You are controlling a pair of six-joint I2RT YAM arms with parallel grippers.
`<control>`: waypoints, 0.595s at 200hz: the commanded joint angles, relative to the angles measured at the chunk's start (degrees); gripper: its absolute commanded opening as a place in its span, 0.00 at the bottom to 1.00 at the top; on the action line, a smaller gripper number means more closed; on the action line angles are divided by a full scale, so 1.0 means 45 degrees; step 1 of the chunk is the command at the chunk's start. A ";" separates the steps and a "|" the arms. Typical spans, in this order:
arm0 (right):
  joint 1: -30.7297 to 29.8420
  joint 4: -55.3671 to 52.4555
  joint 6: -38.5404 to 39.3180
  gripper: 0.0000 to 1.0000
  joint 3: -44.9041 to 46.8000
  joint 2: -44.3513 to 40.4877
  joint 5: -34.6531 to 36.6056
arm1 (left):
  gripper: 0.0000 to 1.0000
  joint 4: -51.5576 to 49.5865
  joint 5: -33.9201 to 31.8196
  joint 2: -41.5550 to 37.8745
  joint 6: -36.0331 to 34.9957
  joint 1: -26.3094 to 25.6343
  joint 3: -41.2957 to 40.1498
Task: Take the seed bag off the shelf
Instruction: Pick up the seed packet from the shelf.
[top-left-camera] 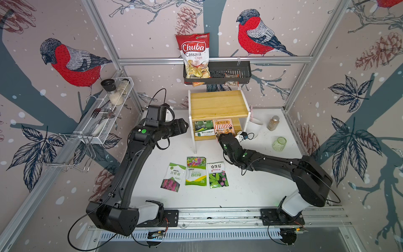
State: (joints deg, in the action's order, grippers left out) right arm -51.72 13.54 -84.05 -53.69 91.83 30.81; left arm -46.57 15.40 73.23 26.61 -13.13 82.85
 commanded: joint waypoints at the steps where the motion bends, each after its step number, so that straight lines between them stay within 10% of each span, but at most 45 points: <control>1: -0.0061 -0.0284 0.0124 0.43 -0.0156 -0.0187 -0.0067 | 0.79 0.0350 0.0075 -0.0019 -0.0074 0.0041 -0.0003; 119: -0.0146 -0.0139 0.0210 0.15 -0.0061 -0.0661 -0.0065 | 0.79 0.0451 0.0084 -0.0053 -0.0001 0.0031 -0.0121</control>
State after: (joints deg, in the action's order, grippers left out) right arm -52.34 10.70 -85.58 -53.89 89.62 29.87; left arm -45.74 15.40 73.21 26.65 -13.10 82.43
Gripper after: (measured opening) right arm 0.181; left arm 0.790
